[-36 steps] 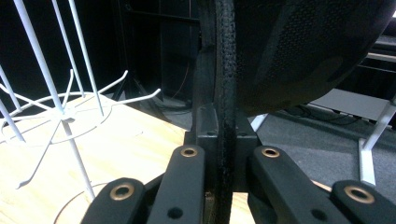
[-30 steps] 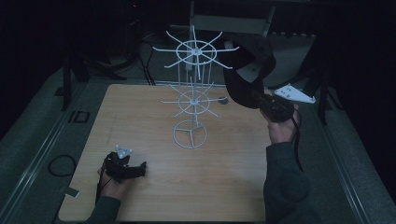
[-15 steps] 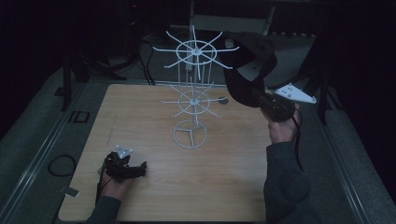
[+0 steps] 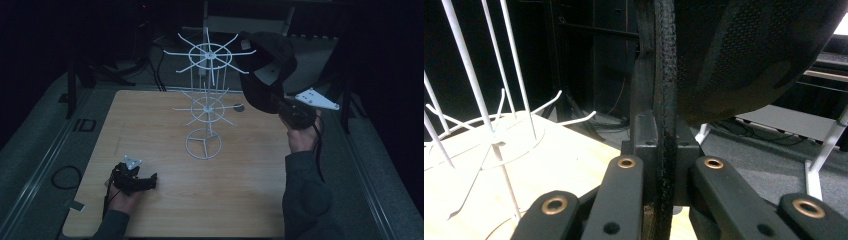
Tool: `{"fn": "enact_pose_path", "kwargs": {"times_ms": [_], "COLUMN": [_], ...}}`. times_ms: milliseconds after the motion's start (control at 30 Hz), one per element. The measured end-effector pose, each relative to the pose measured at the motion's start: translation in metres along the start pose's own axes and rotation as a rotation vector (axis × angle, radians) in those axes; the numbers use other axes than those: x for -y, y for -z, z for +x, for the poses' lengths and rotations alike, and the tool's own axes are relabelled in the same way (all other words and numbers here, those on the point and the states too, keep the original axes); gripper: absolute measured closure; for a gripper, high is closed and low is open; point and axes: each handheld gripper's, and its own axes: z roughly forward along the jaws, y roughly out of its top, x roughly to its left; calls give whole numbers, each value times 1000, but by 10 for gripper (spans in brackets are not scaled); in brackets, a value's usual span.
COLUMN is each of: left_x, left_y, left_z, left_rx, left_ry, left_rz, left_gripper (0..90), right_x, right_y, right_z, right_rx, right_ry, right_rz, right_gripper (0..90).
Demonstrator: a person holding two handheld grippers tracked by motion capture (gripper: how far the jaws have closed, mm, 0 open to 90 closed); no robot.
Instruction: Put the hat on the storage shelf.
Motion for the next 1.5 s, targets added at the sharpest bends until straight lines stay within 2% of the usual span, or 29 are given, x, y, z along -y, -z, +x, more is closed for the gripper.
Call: {"fn": "enact_pose_path", "kwargs": {"times_ms": [733, 1267, 1500], "left_x": [0, 0, 0], "left_y": [0, 0, 0], "left_z": [0, 0, 0], "left_rx": [1, 1, 1], "left_ry": [-1, -1, -1], "left_rz": [0, 0, 0], "left_gripper": [15, 15, 15], "right_x": [-5, -6, -1], "right_y": [2, 5, 3], "right_z": [3, 11, 14], "right_rx": [-3, -48, -73], "right_ry": [9, 53, 105], "right_rz": [-43, -75, -47], "right_gripper": [867, 866, 866]}}
